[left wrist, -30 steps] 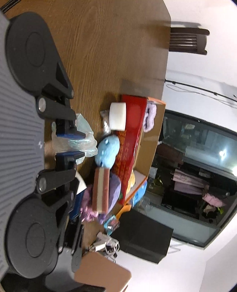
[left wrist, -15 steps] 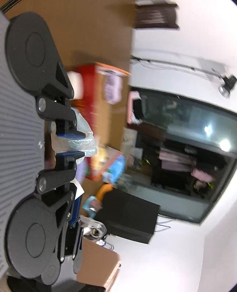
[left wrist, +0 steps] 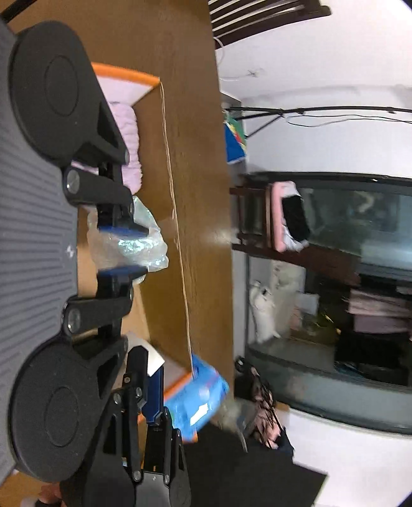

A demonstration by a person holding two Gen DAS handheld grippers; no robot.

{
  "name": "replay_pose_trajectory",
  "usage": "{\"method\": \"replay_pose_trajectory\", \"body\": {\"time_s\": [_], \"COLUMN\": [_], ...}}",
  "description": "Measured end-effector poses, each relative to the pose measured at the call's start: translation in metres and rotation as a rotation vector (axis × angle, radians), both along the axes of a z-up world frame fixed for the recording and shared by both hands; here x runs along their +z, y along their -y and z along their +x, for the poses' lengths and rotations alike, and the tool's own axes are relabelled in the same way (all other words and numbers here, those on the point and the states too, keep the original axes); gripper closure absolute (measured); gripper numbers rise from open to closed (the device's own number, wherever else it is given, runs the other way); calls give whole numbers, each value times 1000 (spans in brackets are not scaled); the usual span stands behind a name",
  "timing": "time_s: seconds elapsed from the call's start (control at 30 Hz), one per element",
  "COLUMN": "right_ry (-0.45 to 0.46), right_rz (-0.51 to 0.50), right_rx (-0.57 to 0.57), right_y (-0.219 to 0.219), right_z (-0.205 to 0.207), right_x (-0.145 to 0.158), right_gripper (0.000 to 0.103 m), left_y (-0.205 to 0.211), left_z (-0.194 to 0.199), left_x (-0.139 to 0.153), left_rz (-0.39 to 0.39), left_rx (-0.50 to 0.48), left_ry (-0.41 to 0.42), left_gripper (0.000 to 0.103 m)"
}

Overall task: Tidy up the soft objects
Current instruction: 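Carry the bag and wedge into the box and open both tools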

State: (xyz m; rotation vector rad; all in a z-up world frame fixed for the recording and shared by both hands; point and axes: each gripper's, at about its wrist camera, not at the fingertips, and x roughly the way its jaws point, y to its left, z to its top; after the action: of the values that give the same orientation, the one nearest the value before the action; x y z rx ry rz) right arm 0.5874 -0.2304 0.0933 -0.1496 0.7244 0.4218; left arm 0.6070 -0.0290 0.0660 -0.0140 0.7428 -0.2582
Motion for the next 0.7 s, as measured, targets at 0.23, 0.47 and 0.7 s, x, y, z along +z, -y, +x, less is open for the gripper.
{"method": "replay_pose_trajectory", "body": {"time_s": [0.23, 0.47, 0.7], "right_ry": [-12, 81, 169], "right_rz": [-65, -52, -68], "right_rx": [-55, -60, -48], "right_y": [-1, 16, 37], "right_z": [34, 4, -65], "right_x": [-29, 8, 75], "right_gripper": [61, 55, 45], "left_y": [-8, -21, -38], "left_z": [12, -30, -107], "left_x": [-10, 37, 94], "left_rz": [31, 49, 83], "left_rx": [15, 12, 24], "left_ry": [11, 95, 187], "left_gripper": [46, 43, 34]}}
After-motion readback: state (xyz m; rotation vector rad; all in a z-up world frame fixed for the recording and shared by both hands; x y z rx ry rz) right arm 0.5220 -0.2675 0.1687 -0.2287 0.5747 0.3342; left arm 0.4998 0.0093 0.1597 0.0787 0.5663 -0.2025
